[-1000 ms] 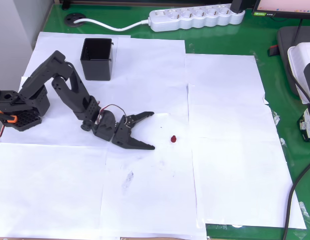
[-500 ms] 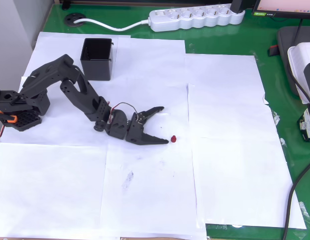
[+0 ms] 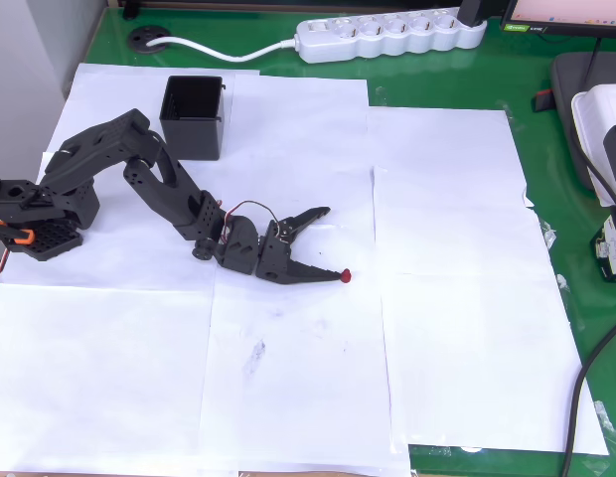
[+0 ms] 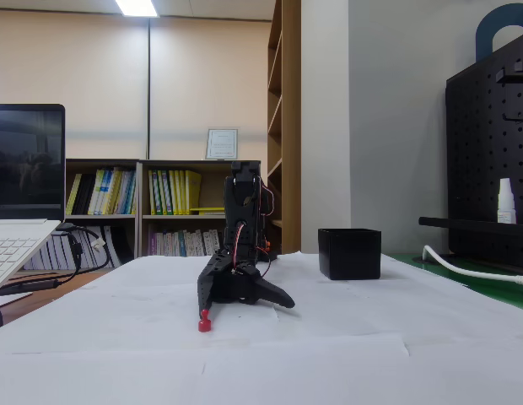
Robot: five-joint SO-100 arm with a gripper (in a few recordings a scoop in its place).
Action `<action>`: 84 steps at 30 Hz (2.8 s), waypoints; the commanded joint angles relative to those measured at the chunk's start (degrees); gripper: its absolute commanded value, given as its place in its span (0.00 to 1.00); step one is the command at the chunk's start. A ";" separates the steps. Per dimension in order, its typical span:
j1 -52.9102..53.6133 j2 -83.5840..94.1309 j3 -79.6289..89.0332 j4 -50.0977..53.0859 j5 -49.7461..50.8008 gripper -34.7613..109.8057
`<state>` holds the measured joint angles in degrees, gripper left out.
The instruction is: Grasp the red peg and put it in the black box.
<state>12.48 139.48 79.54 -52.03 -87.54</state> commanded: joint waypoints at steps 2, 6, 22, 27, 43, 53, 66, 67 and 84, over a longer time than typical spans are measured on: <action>0.70 1.41 1.76 0.44 -1.05 0.63; 1.67 1.58 4.13 2.90 -0.70 0.63; 5.54 1.32 8.79 8.35 1.14 0.63; 6.59 1.32 8.96 8.88 0.62 0.63; 6.33 2.11 12.13 10.72 2.64 0.62; 4.39 4.22 17.05 13.36 2.64 0.62; 0.62 4.22 16.79 14.15 3.96 0.62; 0.35 4.31 16.96 14.15 4.04 0.62; 0.00 6.59 19.34 13.80 2.64 0.38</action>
<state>12.48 144.76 97.65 -38.14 -83.85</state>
